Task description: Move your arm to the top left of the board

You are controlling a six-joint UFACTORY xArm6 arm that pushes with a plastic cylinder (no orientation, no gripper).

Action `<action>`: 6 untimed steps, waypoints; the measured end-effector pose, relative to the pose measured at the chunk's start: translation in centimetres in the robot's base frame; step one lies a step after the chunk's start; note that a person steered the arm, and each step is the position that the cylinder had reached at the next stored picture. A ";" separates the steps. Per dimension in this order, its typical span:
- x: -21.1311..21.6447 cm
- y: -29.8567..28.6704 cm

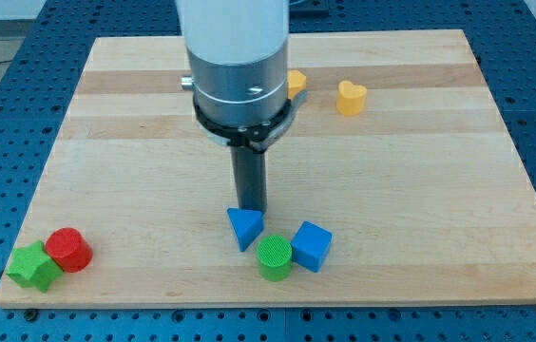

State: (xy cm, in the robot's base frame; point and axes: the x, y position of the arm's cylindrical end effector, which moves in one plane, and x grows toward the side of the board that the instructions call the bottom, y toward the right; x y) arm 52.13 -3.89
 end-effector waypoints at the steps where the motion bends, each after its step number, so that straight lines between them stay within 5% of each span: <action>1: 1.0 -0.2; 3: 1.2 -0.6; 6: -14.1 -12.8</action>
